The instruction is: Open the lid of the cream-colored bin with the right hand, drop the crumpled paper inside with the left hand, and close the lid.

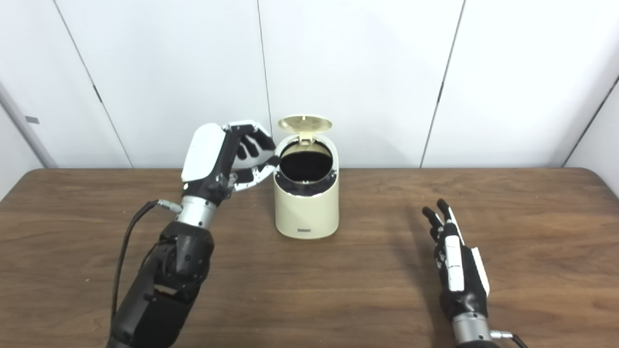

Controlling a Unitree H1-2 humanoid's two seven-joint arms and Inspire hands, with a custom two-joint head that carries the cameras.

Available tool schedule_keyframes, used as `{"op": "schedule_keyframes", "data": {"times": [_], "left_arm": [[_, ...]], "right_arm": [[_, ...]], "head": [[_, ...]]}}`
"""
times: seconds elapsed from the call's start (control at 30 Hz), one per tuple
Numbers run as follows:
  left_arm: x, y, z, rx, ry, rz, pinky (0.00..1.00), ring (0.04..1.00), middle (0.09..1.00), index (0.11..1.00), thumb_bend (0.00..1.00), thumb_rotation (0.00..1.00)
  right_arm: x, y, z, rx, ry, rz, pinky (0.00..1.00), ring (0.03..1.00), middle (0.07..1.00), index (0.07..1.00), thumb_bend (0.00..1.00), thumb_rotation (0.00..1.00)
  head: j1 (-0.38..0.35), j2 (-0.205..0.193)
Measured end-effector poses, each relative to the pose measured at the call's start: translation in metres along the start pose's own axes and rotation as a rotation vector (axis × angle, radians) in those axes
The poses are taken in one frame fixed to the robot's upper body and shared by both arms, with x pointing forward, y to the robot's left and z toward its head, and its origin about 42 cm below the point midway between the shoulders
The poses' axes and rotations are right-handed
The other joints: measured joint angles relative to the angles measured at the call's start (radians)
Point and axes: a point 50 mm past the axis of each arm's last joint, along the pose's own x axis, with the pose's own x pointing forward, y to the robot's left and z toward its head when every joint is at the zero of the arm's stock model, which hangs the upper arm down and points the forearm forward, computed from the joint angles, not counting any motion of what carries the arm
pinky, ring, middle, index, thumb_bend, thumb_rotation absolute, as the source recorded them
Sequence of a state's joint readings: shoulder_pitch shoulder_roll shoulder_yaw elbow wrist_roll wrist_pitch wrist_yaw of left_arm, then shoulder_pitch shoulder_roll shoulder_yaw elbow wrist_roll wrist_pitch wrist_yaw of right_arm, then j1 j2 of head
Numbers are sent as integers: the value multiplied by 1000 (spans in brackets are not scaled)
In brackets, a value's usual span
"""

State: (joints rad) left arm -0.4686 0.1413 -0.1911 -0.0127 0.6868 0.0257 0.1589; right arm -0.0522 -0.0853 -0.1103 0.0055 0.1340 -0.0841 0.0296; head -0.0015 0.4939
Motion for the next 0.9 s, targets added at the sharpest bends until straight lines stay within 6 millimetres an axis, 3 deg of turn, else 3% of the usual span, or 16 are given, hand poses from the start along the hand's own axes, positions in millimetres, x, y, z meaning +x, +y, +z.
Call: {"op": "schedule_keyframes", "data": {"times": [0.23,0.67,0.73,0.9], "left_arm": [[-7,25,-11,-102,106,41,334,442,525,470,474,0],[-43,39,-52,-264,358,85,372,457,520,458,477,0],[-46,41,-56,-287,383,96,342,453,531,464,475,0],[-58,43,-62,-326,423,109,515,489,501,475,502,0]], "right_arm": [[0,0,0,1,1,4,1000,971,912,980,517,1000],[0,-1,-1,4,3,2,1000,974,912,973,527,1000],[1,-1,-1,5,3,2,1000,971,908,973,526,1000],[1,-1,0,5,2,1,1000,970,908,965,528,1000]], "head": [[3,6],[6,9],[8,9],[9,11]]}}
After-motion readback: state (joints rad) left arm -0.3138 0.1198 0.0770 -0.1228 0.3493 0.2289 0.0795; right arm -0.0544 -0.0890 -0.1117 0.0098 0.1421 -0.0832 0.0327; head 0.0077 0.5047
